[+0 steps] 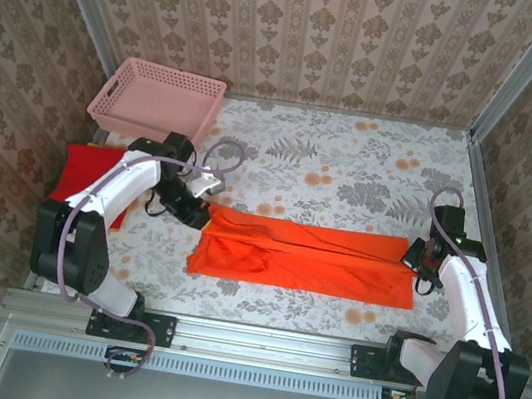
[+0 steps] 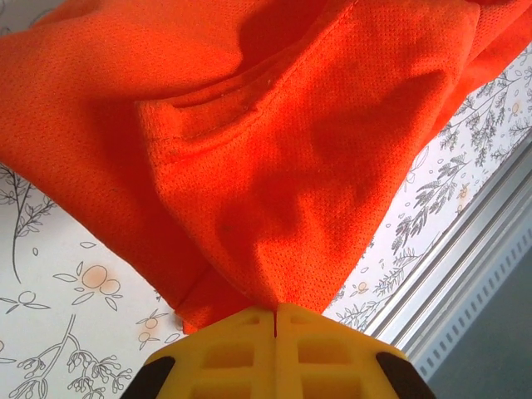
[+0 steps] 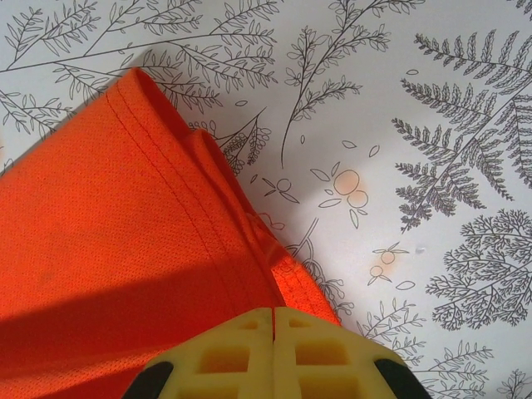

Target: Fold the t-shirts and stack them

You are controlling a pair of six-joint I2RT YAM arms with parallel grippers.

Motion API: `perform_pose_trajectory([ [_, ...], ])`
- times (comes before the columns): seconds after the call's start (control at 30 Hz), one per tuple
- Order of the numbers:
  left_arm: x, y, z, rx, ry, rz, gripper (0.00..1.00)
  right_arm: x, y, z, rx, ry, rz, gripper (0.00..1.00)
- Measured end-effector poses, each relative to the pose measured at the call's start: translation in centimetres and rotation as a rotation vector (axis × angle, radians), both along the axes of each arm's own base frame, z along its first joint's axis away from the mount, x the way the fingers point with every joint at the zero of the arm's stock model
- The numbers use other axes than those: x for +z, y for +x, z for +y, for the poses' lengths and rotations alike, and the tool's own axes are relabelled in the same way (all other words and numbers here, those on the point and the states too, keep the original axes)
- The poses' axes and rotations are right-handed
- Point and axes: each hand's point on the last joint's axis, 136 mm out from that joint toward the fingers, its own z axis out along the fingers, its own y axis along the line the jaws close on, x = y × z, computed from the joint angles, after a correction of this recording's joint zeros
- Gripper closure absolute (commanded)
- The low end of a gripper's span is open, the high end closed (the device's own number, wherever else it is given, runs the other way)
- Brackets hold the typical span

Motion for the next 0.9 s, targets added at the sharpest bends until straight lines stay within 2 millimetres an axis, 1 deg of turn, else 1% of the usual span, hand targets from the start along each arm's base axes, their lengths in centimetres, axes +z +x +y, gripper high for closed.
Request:
perform_pose_trajectory([
  [0.2,0.0,-0.7,-0.5,-0.023,-0.001,0.016,1.0,-0.9,-0.4,0.1,-0.015,0.011,0.036,1.0],
  [0.37,0.2,-1.0,-0.6,-0.027,-0.007,0.022,1.0,-1.0,-0.5,-0.1,-0.026,0.006,0.041,1.0],
  [0.57,1.4,-1.5,-0.5,-0.028,-0.021,-0.003,1.0,-0.2,-0.9,-0.6,-0.046,-0.017,0.028,1.0],
  [0.73,2.2,-1.9,-0.7,-0.029,-0.042,-0.018,1.0,0.6,-1.5,-1.4,-0.096,-0.036,0.002,1.0],
  [0.9,2.6,-2.1,-0.9,-0.033,-0.058,-0.024,1.0,1.2,-1.7,-1.7,-0.146,-0.033,-0.032,1.0],
])
